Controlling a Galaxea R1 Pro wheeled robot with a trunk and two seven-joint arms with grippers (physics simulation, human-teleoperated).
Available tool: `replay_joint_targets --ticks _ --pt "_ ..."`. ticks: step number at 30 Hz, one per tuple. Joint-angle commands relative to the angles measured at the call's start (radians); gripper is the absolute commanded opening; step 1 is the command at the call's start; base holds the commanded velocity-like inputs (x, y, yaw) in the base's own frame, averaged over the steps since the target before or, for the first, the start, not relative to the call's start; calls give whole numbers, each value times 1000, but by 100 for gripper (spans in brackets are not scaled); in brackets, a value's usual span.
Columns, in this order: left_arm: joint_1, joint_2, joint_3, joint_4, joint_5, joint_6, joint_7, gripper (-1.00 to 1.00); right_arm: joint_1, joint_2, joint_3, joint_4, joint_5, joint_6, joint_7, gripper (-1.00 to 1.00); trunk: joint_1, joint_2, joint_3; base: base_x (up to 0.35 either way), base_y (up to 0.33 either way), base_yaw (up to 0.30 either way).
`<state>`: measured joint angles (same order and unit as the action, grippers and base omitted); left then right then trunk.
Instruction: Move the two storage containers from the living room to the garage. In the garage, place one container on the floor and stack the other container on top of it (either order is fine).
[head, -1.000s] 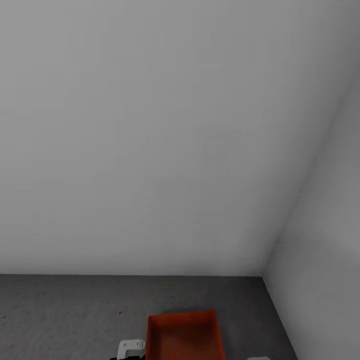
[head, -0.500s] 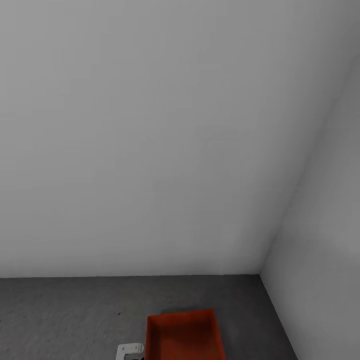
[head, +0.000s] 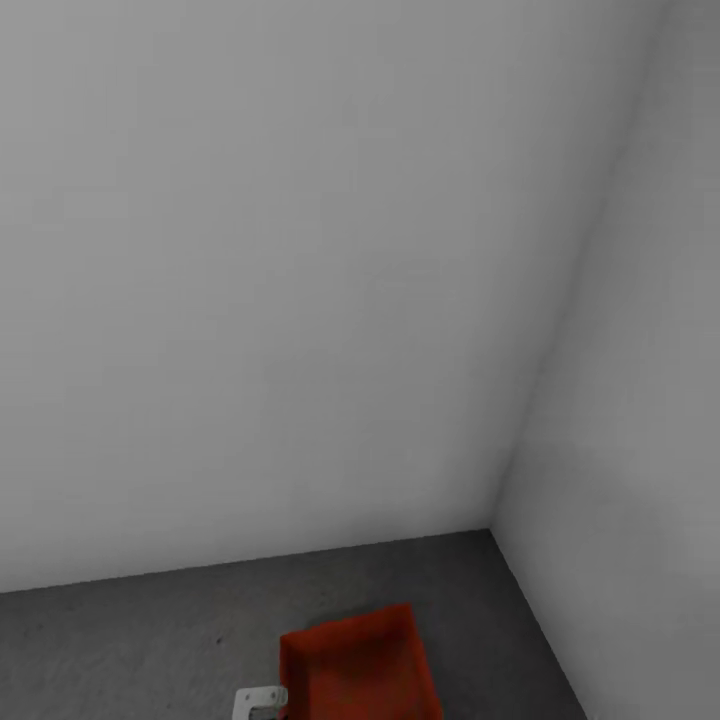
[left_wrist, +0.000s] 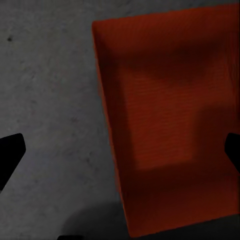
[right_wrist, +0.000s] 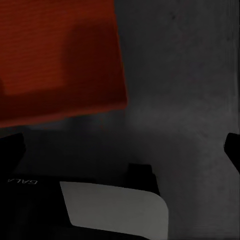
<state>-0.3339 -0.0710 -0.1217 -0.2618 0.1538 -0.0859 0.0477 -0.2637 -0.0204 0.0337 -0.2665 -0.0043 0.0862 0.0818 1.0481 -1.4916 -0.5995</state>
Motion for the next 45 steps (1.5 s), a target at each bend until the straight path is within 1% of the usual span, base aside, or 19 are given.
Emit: replay_joint_targets --ticks 1,9,14,45 --pt "-1 0 -9 0 9 -4 5 100 0 -1 3 -2 0 6 2 100 0 0 -1 -6 13 -280" --pt "-1 1 -10 0 9 -11 3 100 0 -2 3 -2 0 6 4 100 0 0 -1 -3 13 -284" --pt "-1 2 -10 1 8 -23 3 100 0 -2 3 -2 0 6 5 100 0 0 -1 -98 148 -286" --pt "-1 2 -10 1 7 -26 3 100 0 -6 3 -2 0 6 7 100 0 0 -1 -229 205 -286"
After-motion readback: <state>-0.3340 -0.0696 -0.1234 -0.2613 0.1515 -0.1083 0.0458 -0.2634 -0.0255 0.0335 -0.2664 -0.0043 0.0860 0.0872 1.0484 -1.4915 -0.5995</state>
